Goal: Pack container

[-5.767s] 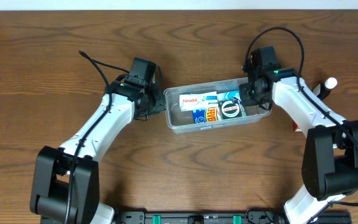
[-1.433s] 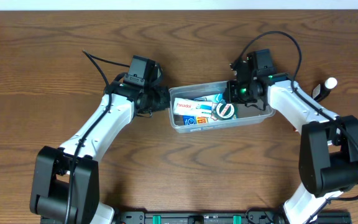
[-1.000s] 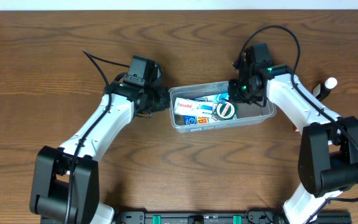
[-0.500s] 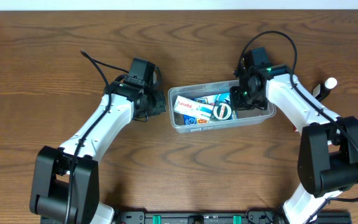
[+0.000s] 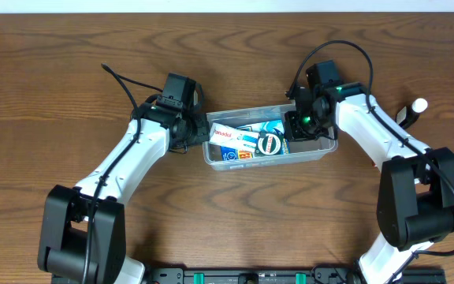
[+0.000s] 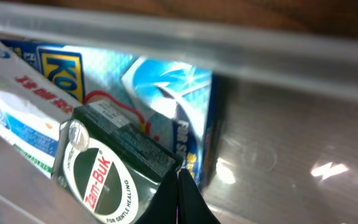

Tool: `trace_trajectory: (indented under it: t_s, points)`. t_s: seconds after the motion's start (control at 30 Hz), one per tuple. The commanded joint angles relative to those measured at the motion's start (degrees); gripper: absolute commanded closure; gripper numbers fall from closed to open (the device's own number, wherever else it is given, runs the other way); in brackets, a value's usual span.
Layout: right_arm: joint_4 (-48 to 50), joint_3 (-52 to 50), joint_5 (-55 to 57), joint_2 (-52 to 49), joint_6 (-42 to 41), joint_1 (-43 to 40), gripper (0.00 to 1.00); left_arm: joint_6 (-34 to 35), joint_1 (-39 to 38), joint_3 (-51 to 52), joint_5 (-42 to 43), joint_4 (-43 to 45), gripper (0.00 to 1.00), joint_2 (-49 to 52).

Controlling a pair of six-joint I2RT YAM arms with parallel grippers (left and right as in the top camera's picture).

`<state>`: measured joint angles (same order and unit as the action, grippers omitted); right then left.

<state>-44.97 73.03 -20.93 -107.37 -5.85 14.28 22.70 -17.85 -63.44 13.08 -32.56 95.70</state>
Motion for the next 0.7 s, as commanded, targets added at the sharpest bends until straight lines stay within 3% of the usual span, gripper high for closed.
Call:
trace_trajectory:
  t_s: [0.0, 0.3, 0.5, 0.57, 0.67]
  points:
    - [0.83, 0.74, 5.84, -0.55, -0.2, 0.57, 0.98, 0.52, 0.26, 0.17, -0.7, 0.55, 0.94, -0.22]
    - [6.58, 2.67, 6.1, 0.5, 2.56, -0.11, 0.99, 0.26, 0.33, 0.17, -0.9, 1.38, 0.94, -0.22]
    - [-4.5, 16.83, 5.2, 7.15, 2.75, -3.48, 0.92, 0.35, 0.42, 0.17, -6.4, 1.38, 0.94, -0.24]
    - [-11.06, 20.74, 12.39, 9.18, 2.73, -4.98, 0.81, 0.35, 0.42, 0.17, -8.87, 1.36, 0.94, -0.22]
    - [-18.01, 22.49, 25.53, 11.82, 2.69, -7.65, 0.38, 0.57, 0.44, 0.17, -13.57, 1.4, 0.88, -0.22]
